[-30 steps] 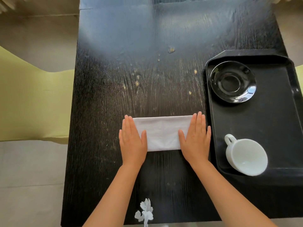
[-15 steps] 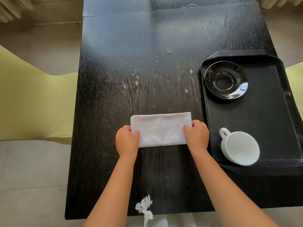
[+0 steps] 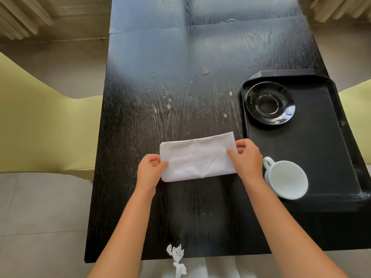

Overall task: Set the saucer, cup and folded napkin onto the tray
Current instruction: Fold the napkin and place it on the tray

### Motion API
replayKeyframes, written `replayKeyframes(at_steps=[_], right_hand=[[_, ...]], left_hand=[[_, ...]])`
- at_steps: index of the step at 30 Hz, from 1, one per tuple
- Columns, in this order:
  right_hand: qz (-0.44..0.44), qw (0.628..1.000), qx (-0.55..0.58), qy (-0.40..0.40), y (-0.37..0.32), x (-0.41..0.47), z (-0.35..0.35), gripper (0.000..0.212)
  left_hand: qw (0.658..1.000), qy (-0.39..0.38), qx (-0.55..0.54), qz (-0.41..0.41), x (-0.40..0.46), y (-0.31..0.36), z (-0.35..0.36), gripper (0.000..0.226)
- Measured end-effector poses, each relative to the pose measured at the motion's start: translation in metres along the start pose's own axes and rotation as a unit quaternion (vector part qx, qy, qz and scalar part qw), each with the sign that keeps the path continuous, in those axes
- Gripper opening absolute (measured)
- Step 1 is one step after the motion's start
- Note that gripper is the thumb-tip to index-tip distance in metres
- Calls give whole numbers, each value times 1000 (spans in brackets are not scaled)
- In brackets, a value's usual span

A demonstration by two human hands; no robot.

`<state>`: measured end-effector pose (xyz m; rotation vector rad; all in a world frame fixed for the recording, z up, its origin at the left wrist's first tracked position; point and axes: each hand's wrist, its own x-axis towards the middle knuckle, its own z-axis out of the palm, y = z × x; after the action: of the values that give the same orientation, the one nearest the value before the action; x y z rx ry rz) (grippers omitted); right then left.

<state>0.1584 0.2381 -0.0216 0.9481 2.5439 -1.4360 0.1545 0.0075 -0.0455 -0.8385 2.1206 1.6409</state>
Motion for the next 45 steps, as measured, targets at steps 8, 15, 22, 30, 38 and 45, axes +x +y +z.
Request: replayKeyframes(at_steps=[8,15,22,30,38,45], right_hand=[[-89,993,42,-72,-23,-5,-45,21],[-77,992,78,-55,-15,-4,-109,27],[-33,994,102,-3,31,18,-191,19],[81,987,136,40,116,38,-249,21],[114,984,118,67,162,59,-241,24],[90,994,54,40,174,70,-232,27]], left_hand=[[988,-113,-53,94,-11,38,-31,25],[969,-133,92,186,-15,96,5,25],[920,-230,216,233,-25,164,109,23],[796,-271,426,334,-33,214,280,27],[692,-272,553,376,-21,211,396,27],[622,-283,588,432,-7,191,431,24]])
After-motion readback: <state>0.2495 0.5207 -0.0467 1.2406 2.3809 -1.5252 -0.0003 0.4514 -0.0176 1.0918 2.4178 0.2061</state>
